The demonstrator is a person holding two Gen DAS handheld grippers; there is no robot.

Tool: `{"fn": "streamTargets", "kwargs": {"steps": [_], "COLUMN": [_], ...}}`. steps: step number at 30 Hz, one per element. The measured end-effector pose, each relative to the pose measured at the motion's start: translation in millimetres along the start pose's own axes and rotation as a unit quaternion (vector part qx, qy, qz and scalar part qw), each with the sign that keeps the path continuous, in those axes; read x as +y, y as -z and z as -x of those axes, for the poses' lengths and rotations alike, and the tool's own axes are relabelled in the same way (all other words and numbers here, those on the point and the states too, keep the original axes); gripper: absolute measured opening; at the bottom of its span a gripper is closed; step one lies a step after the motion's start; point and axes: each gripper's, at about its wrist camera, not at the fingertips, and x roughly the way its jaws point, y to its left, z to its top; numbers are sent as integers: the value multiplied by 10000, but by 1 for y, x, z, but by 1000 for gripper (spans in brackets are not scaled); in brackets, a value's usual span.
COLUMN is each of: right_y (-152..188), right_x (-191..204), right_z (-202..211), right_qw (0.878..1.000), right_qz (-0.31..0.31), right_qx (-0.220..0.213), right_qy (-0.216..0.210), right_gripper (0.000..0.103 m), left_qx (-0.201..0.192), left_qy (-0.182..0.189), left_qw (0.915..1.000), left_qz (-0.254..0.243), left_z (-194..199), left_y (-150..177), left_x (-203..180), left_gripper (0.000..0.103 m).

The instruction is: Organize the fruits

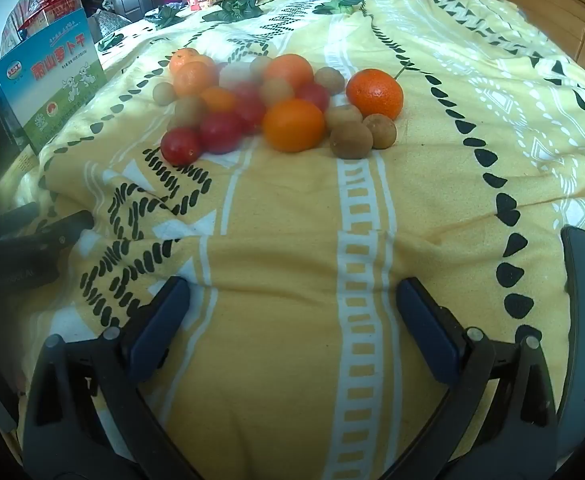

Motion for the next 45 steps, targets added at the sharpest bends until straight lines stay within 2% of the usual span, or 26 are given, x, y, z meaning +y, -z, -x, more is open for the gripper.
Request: {"fn": "streamTargets", "kwargs": {"steps": [45], "right_y": [0], "right_x": [0], "right_z": [0], "right_qw": [10000], "right_qz": [-1], "right_qx": [-2], "right_qy": [-3], "right_gripper": [103], "left_qx": [11], "left_qy": [3], "left_qw": [10000], "left_qz": [-10], "left_z": [-1], "left_y": [-1], "left_x": [3], "left_gripper": [103]}}
